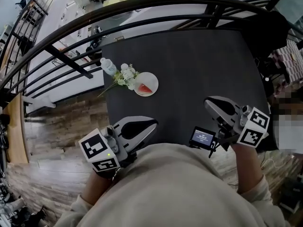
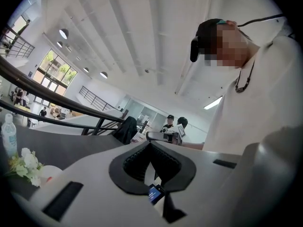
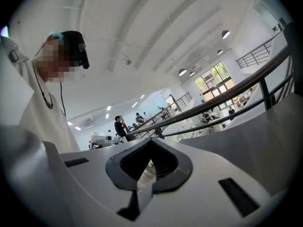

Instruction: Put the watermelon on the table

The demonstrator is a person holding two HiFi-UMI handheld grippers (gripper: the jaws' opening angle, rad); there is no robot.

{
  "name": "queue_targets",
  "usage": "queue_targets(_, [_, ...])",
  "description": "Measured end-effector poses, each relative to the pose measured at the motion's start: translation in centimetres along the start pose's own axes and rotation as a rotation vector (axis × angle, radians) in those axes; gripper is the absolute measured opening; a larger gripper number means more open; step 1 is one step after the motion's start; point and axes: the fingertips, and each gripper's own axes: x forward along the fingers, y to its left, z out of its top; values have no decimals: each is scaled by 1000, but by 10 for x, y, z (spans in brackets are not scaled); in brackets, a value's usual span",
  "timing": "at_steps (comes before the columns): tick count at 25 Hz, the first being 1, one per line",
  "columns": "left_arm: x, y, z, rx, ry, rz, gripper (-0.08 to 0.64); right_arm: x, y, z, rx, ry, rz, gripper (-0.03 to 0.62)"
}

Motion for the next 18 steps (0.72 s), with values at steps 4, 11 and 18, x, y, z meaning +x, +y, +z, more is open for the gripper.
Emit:
queue_targets(4, [0,-2,4,17,-20,-5,3,-6,17,9,-4,-40,15,14])
queue_targets(11, [0,-2,7,9,-22,-5,3,-4,20,11,2,-34,14,14])
queue_targets(18, [-7,3,-4,9,-10,1,3,-7,14,7,-2,-42,4,14])
